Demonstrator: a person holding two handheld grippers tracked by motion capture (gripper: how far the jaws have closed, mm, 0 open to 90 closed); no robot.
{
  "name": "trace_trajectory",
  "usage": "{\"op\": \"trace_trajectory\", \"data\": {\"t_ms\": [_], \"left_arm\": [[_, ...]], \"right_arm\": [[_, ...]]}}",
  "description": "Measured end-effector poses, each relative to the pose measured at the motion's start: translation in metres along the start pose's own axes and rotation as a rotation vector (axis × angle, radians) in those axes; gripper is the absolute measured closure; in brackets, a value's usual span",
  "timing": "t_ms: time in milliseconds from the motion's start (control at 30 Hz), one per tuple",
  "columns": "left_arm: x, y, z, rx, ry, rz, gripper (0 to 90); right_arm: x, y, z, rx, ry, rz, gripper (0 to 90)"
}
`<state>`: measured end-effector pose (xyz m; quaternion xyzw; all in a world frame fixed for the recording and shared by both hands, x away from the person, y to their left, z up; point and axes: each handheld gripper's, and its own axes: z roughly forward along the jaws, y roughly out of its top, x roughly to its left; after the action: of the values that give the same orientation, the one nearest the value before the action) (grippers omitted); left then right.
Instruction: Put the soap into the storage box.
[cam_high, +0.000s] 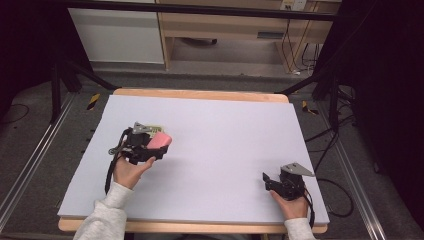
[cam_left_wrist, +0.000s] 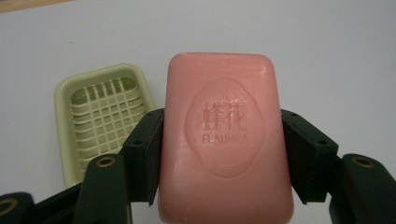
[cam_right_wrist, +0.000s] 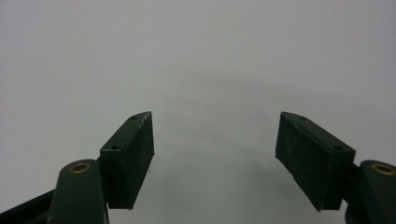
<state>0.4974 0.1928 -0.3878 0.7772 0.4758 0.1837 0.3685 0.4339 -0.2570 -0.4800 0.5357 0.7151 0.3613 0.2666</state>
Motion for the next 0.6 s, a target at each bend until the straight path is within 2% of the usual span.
{"op": "trace_trajectory", "data": {"t_ms": [600], "left_arm": [[0.022,0.010,0.002,-0.005,0.048,-0.030,37.2]], "right_arm": [[0.002,0.000,0.001,0.006,0.005,0.005,28.0]]}}
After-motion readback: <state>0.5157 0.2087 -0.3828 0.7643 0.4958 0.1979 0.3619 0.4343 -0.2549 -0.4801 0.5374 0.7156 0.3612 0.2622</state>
